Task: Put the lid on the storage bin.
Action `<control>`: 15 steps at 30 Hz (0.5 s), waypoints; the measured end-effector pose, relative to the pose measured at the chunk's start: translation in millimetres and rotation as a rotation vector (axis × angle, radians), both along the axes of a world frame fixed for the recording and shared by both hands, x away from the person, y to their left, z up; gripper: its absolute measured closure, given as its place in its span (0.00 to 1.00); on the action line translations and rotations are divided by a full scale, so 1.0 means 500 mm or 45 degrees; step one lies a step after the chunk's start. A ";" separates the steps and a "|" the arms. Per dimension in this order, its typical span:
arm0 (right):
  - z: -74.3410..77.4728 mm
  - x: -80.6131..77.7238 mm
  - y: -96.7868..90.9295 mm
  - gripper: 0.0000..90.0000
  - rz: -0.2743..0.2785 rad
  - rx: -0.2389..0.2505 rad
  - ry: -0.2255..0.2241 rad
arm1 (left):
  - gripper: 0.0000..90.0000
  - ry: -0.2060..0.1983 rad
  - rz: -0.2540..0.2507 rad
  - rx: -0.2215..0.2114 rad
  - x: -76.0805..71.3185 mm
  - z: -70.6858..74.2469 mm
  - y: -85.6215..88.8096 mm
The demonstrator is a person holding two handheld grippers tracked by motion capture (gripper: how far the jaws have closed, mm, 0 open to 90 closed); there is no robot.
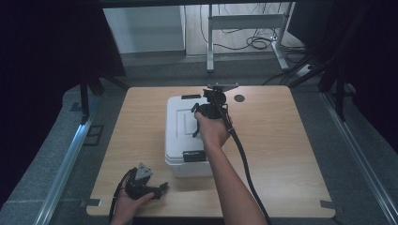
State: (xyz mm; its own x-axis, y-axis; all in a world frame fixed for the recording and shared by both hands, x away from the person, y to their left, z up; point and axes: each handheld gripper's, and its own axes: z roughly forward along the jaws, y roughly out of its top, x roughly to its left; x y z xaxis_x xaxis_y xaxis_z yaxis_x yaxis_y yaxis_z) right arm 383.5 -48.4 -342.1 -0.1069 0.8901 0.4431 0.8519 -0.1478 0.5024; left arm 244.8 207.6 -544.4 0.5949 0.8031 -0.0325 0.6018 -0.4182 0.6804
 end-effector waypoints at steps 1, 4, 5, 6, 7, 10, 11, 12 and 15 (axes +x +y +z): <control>0.003 -0.004 0.003 0.95 -0.001 0.001 -0.005 | 0.12 0.000 0.000 0.000 0.000 0.000 0.000; 0.003 -0.011 0.012 0.95 0.002 -0.021 -0.006 | 0.12 0.000 0.001 -0.002 0.000 0.000 0.000; 0.003 -0.011 0.012 0.95 0.002 -0.021 -0.006 | 0.12 0.000 0.001 -0.002 0.000 0.000 0.000; -0.002 -0.011 0.011 0.95 -0.005 -0.014 0.005 | 0.12 0.000 0.000 0.000 0.000 0.000 0.000; -0.003 -0.012 0.012 0.95 -0.008 -0.014 0.010 | 0.12 0.000 -0.001 0.000 0.000 0.000 0.000; -0.009 -0.013 0.014 0.95 0.006 -0.021 0.025 | 0.12 0.000 -0.002 0.000 0.000 0.000 0.000; -0.009 -0.013 0.014 0.95 0.006 -0.021 0.025 | 0.12 0.000 -0.002 0.000 0.000 0.000 0.000; -0.012 -0.013 0.014 0.95 0.021 -0.019 0.038 | 0.12 0.000 -0.001 -0.001 0.000 0.000 0.000; -0.013 -0.010 0.013 0.95 0.031 0.002 0.042 | 0.12 0.000 -0.002 0.000 0.000 0.000 0.000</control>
State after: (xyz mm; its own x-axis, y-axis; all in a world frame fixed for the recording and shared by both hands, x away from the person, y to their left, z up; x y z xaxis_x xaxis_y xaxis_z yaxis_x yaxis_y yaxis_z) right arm 378.3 -41.9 -348.8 -0.1136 0.8866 0.4484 0.8715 -0.1278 0.4735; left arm 245.0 207.4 -544.4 0.5962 0.8021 -0.0329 0.6012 -0.4190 0.6805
